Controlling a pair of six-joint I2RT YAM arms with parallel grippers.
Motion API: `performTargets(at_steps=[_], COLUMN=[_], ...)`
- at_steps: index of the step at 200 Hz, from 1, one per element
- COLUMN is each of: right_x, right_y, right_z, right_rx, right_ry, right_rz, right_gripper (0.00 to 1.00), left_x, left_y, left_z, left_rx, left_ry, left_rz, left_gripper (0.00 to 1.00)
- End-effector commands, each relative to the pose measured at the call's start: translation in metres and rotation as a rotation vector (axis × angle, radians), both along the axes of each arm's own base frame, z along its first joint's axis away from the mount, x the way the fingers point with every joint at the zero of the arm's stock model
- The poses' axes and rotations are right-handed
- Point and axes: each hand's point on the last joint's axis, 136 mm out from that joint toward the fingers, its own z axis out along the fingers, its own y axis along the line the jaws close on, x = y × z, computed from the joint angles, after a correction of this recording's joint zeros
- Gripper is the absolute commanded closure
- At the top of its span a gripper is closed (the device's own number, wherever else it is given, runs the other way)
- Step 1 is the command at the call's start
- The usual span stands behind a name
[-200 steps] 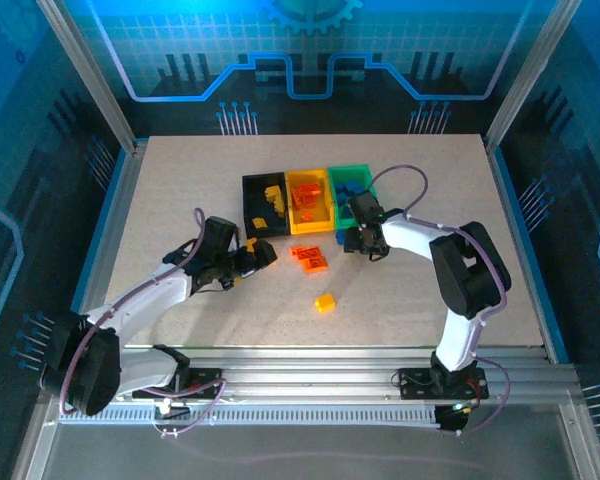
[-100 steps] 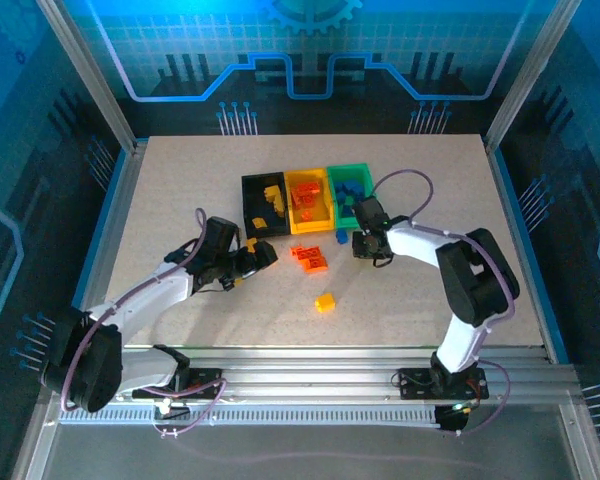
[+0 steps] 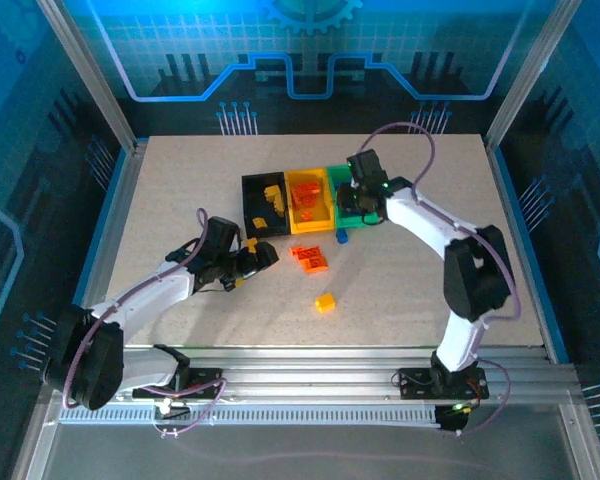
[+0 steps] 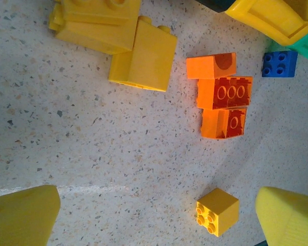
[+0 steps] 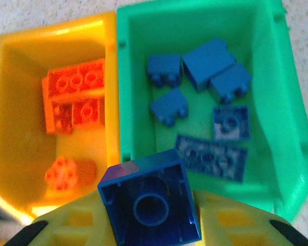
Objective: Sort the legos into containers by color
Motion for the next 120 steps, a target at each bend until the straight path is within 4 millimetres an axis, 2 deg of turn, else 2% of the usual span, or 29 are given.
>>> performTargets(at_steps=[1, 14, 34, 45, 74, 99, 120], right_x=[0.023, 0.035, 0.044, 0.043, 0.038, 0.034, 0.030], right_y=[-0.013, -0.011, -0.009, -0.004, 0.009, 0.020, 0.029], right_z=[-0.015, -0.020, -0.026, -0.022, -0.020, -0.035, -0.044], right_rx=[-0.045, -0.052, -0.052, -0.042, -0.038, -0.050, -0.049], right_ry=[0.045, 0.061, 0.092, 0.080, 0.067, 0.098, 0.114], right_rz=[-0.047, -0.056, -0.061, -0.048, -0.017, -0.005, 0.003], right_gripper=[0.64, 0.59, 0.36, 0.33, 0.36, 0.46, 0.47], left_x=[-0.001, -0.004, -0.006, -0.006, -0.006, -0.006, -0.008], left_y=[0.001, 0.003, 0.004, 0.004, 0.005, 0.006, 0.007], left_z=[0.011, 0.012, 0.013, 0.015, 0.017, 0.016, 0.014], left_rx=[-0.009, -0.001, 0.005, 0.005, 0.008, 0.015, 0.018], left_ry=[-0.027, -0.028, -0.034, -0.038, -0.044, -0.046, -0.040], left_rz=[-0.020, -0.022, -0.024, -0.027, -0.027, -0.026, -0.027], left_gripper=[0.01, 0.01, 0.01, 0.01, 0.01, 0.01, 0.01])
